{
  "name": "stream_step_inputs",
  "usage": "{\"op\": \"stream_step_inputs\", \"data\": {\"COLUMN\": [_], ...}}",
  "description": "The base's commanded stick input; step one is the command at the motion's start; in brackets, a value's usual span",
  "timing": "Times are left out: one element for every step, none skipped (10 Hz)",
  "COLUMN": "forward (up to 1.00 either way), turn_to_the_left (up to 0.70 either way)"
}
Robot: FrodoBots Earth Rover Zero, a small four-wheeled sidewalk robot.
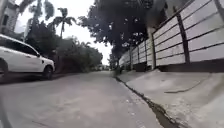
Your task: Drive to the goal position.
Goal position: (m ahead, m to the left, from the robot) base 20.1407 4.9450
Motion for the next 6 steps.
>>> {"op": "stream_step_inputs", "data": {"forward": [0.70,0.70,0.70,0.70,0.70,0.70], "turn_to_the_left": [0.00,0.00,0.00,0.00,0.00,0.00]}}
